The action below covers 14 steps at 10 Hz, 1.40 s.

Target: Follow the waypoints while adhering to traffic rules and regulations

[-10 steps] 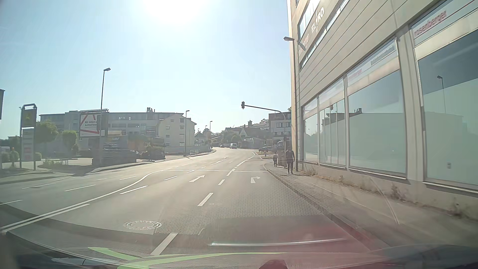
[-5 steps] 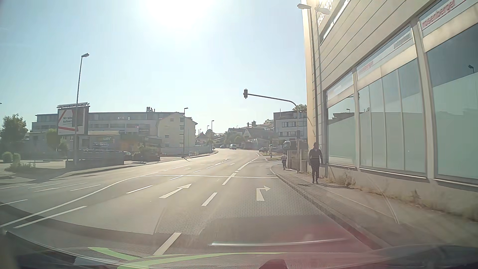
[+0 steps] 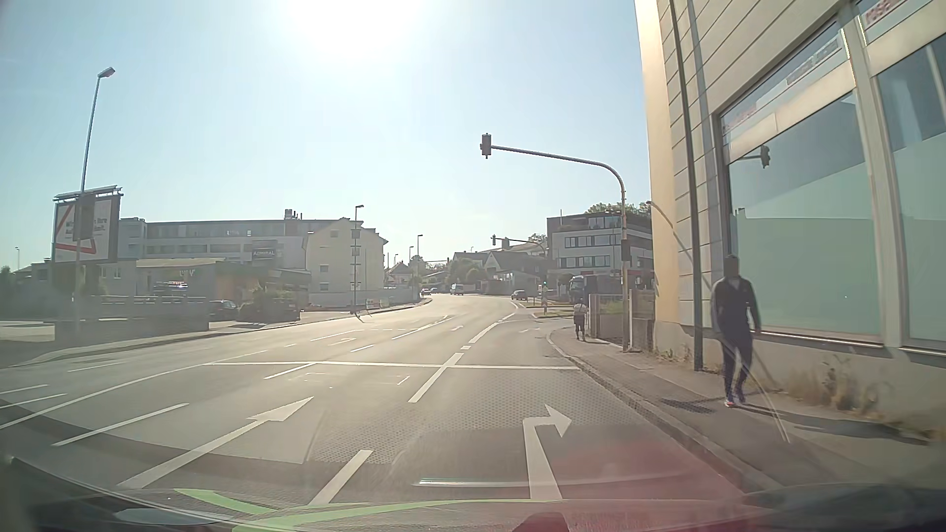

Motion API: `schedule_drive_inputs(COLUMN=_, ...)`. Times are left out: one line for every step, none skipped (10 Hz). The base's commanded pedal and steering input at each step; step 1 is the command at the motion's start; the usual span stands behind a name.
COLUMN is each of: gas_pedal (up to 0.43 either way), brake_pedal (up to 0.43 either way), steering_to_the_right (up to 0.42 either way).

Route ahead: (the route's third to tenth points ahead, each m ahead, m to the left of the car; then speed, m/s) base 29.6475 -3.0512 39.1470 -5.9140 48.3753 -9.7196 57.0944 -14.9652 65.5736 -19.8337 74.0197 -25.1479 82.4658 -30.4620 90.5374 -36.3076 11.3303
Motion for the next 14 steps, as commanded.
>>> schedule_drive_inputs(gas_pedal=0.0, brake_pedal=0.03, steering_to_the_right=-0.003)
schedule_drive_inputs(gas_pedal=0.0, brake_pedal=0.073, steering_to_the_right=-0.002)
schedule_drive_inputs(gas_pedal=0.0, brake_pedal=0.116, steering_to_the_right=0.0)
schedule_drive_inputs(gas_pedal=0.0, brake_pedal=0.152, steering_to_the_right=0.002)
schedule_drive_inputs(gas_pedal=0.0, brake_pedal=0.159, steering_to_the_right=0.004)
schedule_drive_inputs(gas_pedal=0.0, brake_pedal=0.165, steering_to_the_right=0.005)
schedule_drive_inputs(gas_pedal=0.0, brake_pedal=0.165, steering_to_the_right=0.008)
schedule_drive_inputs(gas_pedal=0.0, brake_pedal=0.159, steering_to_the_right=0.01)
schedule_drive_inputs(gas_pedal=0.0, brake_pedal=0.152, steering_to_the_right=0.01)
schedule_drive_inputs(gas_pedal=0.0, brake_pedal=0.14, steering_to_the_right=0.01)
schedule_drive_inputs(gas_pedal=0.0, brake_pedal=0.14, steering_to_the_right=0.01)
schedule_drive_inputs(gas_pedal=0.0, brake_pedal=0.146, steering_to_the_right=0.01)
schedule_drive_inputs(gas_pedal=0.0, brake_pedal=0.146, steering_to_the_right=0.01)
schedule_drive_inputs(gas_pedal=0.0, brake_pedal=0.14, steering_to_the_right=0.01)
